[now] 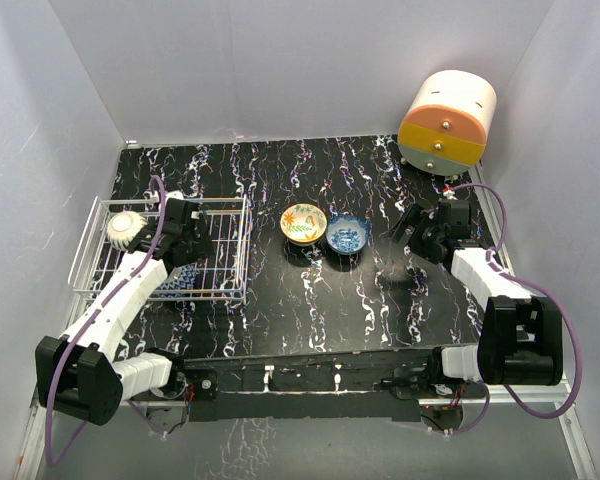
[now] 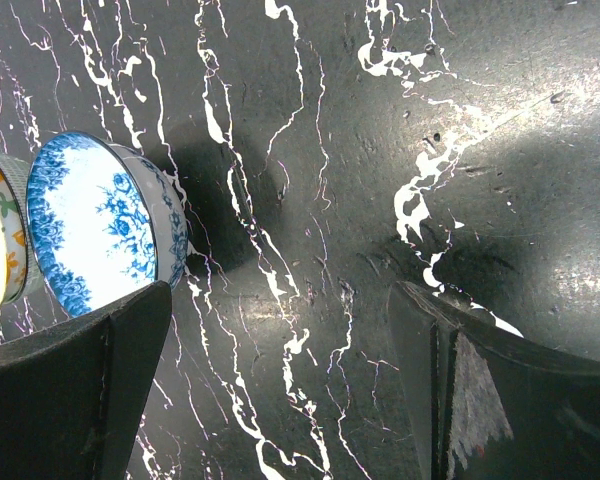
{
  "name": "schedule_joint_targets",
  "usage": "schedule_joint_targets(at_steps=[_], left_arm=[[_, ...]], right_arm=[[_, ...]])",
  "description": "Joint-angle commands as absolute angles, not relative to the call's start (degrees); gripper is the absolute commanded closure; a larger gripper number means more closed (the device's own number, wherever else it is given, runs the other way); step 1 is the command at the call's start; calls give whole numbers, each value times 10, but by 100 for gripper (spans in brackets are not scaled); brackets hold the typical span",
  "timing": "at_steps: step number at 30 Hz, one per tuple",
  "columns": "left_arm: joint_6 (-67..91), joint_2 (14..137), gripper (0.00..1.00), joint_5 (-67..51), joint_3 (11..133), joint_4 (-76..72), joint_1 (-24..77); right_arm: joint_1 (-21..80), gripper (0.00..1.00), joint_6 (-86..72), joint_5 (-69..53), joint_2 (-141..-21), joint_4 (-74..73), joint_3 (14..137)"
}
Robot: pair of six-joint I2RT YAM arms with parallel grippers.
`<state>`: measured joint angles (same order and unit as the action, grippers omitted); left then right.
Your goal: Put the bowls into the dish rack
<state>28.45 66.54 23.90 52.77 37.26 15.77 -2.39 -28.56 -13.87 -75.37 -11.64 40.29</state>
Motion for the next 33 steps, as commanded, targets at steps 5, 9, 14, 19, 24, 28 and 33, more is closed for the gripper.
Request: schedule_joint_targets(at_steps=[5, 9, 14, 19, 24, 28, 33], left_arm=[[370, 609, 17, 332, 485, 441, 157], [388, 609, 15, 357, 478, 454, 157], [415, 615, 14, 387, 475, 469, 155], [416, 634, 13, 396, 480, 469, 125], [414, 655, 13, 382, 476, 455, 78], [402, 660, 12, 372, 475, 445, 45], [371, 653, 12, 344, 478, 414, -11]], right_arm=[[-27, 7, -286, -168, -757, -69, 402], [-27, 7, -289, -174, -761, -58, 395], [-27, 7, -290, -179, -770, -52, 392], [-27, 7, -293, -184, -770, -46, 387], [-27, 7, -292, -186, -762, -45, 382], [-27, 7, -293, -186, -757, -46, 379], [-27, 7, -293, -187, -755, -45, 377]])
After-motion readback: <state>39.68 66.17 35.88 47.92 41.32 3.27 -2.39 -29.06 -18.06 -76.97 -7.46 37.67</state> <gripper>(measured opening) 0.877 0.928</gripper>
